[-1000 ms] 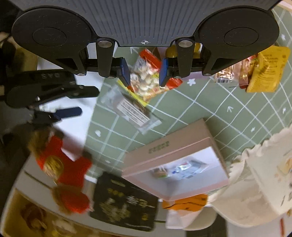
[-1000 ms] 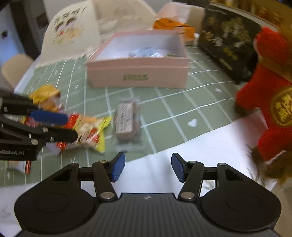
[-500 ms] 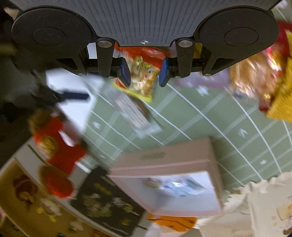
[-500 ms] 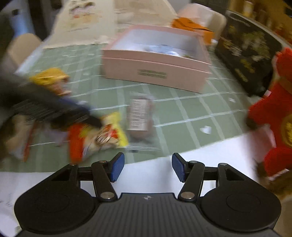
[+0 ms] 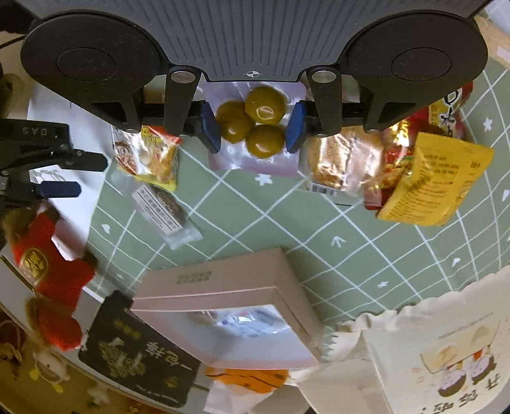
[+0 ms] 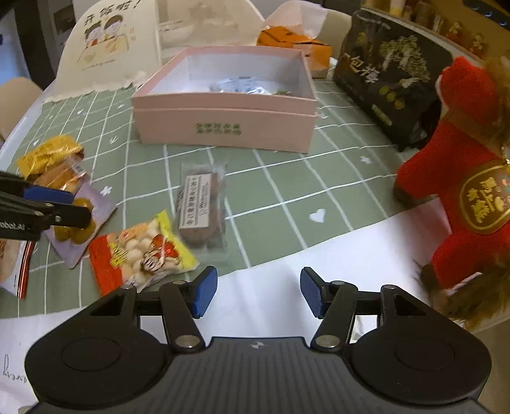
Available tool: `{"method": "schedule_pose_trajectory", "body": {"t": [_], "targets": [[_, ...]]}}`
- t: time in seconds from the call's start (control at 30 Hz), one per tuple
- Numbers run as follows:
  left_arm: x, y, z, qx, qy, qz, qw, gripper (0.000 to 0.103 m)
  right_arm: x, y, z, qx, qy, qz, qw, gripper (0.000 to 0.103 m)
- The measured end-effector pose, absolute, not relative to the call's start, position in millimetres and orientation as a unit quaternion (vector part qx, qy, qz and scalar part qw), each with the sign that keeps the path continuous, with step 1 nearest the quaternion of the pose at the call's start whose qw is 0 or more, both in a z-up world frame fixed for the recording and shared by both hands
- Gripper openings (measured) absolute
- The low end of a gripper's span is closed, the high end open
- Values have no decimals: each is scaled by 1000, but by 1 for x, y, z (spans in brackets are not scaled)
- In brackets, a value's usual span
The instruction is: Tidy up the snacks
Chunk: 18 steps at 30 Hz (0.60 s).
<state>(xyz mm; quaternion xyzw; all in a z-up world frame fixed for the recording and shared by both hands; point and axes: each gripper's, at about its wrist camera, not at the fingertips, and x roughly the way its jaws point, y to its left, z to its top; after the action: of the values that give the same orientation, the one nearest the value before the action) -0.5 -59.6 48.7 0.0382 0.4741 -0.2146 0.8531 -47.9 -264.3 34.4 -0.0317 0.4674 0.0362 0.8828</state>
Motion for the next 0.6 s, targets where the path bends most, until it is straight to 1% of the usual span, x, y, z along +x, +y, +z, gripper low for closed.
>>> {"method": "schedule_pose_trajectory", "body": {"t": [0.07,0.17,0.2,0.27,0.33,0.5,0.6], "targets": [[-1,-60,50,43,474,-213,853,50,-49,-261,34,-34,468,40,882,58],[-12,-66,57,89,457,-211,860,49,-49,-260,32,-33,468,41,882,58],[-14,-69,57,106,456,-214,857,51,-48,-260,31,-30,470,41,881,59],[-17,-73,54,123,463,-220,849,53,-47,-261,29,-21,470,37,881,63],[-18,-76,48,130,472,-224,842,57,-46,-262,28,-15,470,35,882,65],[-13,-67,46,84,479,-222,845,56,-46,-263,26,-12,469,35,883,66],[-13,-66,45,73,476,-218,849,56,-45,-264,29,-6,461,35,887,66]]}}
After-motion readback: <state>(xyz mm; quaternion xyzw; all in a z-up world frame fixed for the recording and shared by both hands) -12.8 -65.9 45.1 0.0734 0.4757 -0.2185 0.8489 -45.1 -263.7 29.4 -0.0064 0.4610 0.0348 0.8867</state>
